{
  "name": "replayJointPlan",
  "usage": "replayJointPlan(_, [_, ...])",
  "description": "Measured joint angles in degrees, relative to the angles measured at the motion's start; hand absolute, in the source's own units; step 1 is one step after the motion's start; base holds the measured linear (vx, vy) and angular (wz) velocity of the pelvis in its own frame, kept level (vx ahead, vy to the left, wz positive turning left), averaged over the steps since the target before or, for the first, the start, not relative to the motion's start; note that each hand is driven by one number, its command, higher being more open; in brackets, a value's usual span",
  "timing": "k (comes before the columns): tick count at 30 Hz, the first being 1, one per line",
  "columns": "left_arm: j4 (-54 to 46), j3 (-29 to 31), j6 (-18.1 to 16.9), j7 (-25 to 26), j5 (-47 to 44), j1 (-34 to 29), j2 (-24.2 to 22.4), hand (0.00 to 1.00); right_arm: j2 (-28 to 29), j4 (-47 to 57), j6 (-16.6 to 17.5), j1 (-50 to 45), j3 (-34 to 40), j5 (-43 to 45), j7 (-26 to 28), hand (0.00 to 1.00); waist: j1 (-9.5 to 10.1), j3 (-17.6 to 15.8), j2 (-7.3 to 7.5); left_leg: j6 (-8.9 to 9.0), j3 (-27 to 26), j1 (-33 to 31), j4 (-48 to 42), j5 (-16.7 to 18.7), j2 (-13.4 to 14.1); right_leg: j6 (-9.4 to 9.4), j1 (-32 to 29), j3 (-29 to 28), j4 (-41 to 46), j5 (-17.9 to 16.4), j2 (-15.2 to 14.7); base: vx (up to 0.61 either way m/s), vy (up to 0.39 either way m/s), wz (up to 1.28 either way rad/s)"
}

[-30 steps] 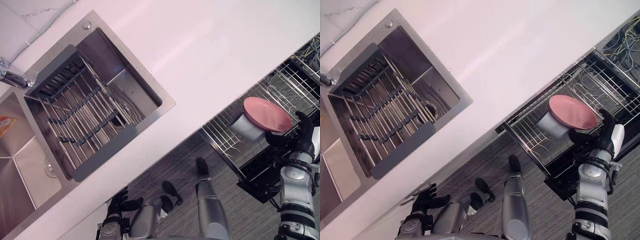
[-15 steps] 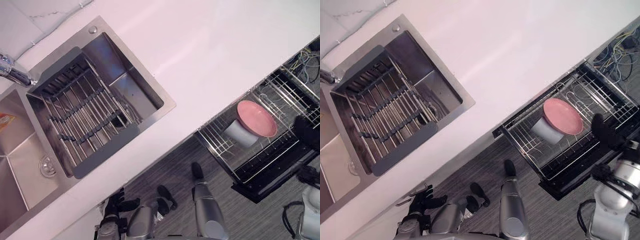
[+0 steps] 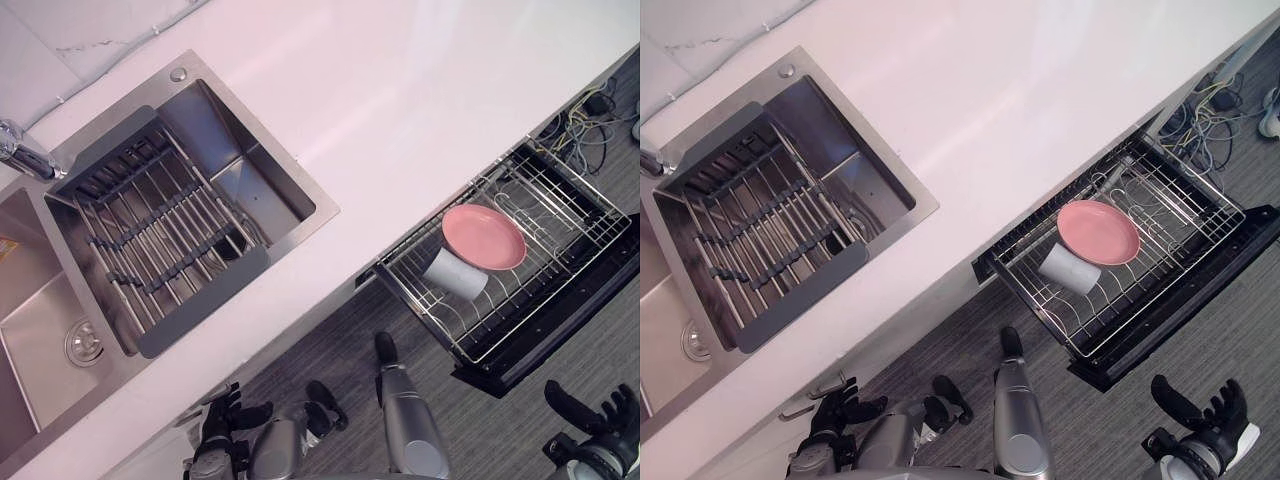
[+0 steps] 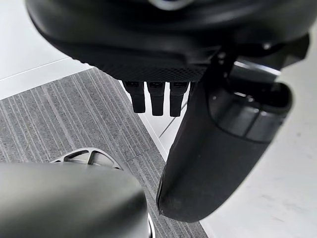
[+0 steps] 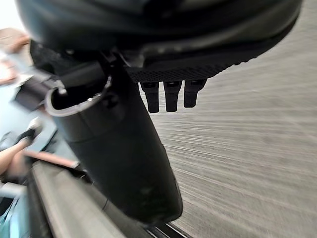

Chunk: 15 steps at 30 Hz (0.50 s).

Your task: Walk over to the sink, pick up the cup, carry it to the dishwasher, place the cup inside the dishwasher, then close the dishwasher door

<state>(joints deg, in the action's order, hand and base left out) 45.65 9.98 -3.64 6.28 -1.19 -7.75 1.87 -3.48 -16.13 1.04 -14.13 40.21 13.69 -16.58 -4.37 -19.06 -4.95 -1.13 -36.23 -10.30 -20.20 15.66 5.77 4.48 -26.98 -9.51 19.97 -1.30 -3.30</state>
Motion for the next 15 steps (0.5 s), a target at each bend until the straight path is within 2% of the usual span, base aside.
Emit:
replayJointPlan(7, [-0.7, -0.9, -1.2, -0.5, 0.0, 0.5, -0.4, 0.90, -2.7, -0.4, 0.1, 6.6, -5.4, 5.2, 1.2, 0.90, 0.85, 0.0, -0.08, -0.46, 0.6, -2.3, 0.0, -0.6, -0.7, 0.54, -2.3, 0.8, 0.9, 0.4, -1.0, 0.00, -0.007, 0.06])
replayJointPlan(11, [-1.1, -3.3, -2.0, -1.4, 0.0, 1.3, -0.9, 0.90, -6.3, 2.6, -1.1, 7.0, -12.8, 4.2, -0.1, 0.90, 1.08, 0.1, -0.44, -0.99, 2.3, -3.4, 1.4, -1.8, -1.9, 0.86, -2.6, 1.9, -0.1, 1.0, -2.2, -0.02, -0.014, 0.17])
replayJointPlan(15, [-2.4, -4.3, -2.8, -1.6, 0.0, 1.9, -1.7, 0.90, -9.4, 5.3, -2.1, 9.5, -21.9, 1.6, -0.9, 0.90, 2.36, 0.2, -1.33, -1.18, 4.7, -3.7, 3.6, -4.1, -2.5, 0.53, -1.3, 4.4, -2.4, 2.2, -3.0, -0.02, -0.059, 0.35])
